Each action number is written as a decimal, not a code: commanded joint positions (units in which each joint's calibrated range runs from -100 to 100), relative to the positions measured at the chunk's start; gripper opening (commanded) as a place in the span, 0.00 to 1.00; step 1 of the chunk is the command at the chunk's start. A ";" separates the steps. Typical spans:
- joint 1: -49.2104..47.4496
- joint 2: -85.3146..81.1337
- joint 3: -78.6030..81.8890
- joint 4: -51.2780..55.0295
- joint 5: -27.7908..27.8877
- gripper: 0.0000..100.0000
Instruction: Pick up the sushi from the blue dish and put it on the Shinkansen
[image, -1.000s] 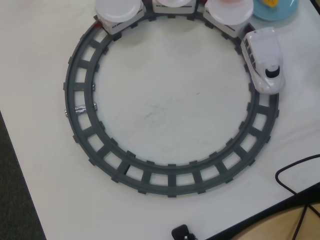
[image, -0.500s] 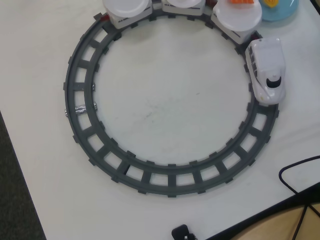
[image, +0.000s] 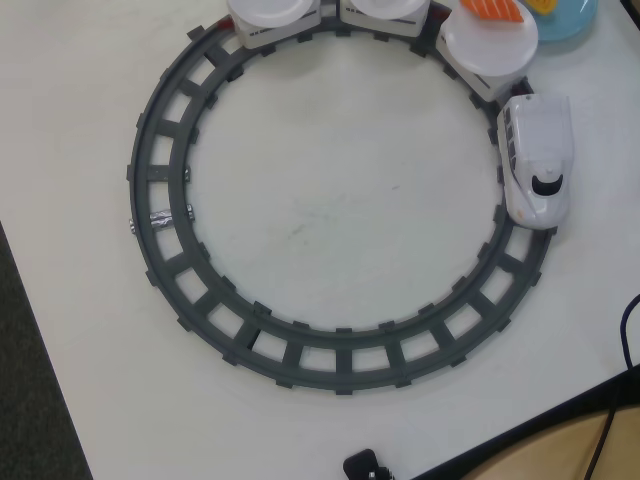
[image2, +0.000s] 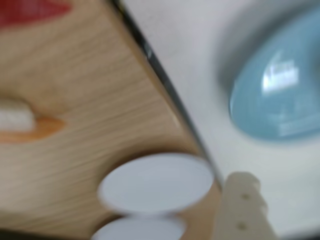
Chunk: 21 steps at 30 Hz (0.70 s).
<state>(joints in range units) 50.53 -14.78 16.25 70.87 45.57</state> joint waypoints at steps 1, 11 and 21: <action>-0.18 11.98 -13.29 2.18 6.03 0.15; -3.79 36.53 -35.19 2.01 7.97 0.33; -6.69 49.06 -41.75 -11.43 8.18 0.41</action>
<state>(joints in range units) 44.62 33.64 -22.38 64.13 53.52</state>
